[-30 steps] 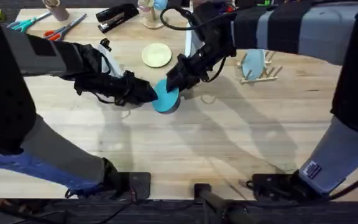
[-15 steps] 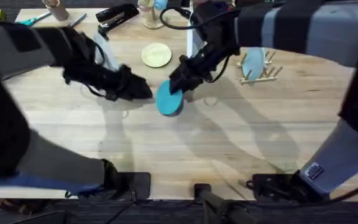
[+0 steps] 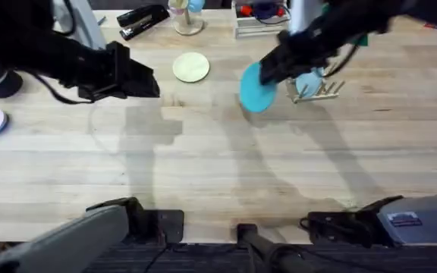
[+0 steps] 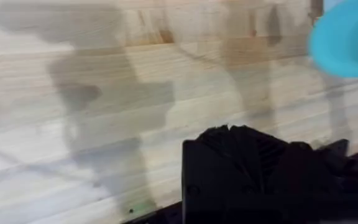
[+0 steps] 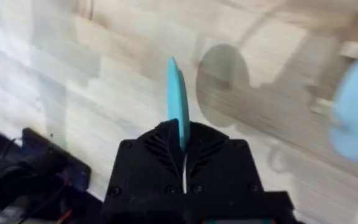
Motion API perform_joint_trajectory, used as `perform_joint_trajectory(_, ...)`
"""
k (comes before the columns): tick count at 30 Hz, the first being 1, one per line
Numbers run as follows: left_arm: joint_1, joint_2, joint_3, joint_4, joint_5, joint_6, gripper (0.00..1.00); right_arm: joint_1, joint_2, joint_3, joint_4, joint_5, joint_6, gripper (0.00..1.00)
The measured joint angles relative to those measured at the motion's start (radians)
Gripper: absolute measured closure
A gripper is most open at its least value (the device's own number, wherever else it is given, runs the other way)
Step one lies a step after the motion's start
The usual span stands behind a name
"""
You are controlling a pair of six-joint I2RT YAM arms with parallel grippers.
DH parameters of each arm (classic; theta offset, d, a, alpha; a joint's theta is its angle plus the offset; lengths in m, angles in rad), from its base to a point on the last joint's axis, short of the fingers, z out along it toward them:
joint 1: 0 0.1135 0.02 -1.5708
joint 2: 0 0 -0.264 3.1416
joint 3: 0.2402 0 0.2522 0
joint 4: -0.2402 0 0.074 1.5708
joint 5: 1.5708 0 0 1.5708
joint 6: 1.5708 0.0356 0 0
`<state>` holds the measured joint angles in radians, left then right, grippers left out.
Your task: Pick up the plates from the table one by one and place each into a slot on the dish rack.
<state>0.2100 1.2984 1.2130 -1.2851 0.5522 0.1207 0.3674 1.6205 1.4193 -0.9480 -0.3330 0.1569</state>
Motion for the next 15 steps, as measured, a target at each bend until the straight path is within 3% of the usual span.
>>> perform_joint_trajectory(8,0.0,-0.118,0.02,-0.074,-0.115,0.001,0.961,-0.148,-0.202,0.0,-0.06,0.118,-0.061,0.971)
perform_joint_trajectory(15,0.0,-0.15,0.02,-0.1,-0.187,0.002,0.961,-0.249,-0.305,0.0,-0.127,0.248,-0.143,0.971)
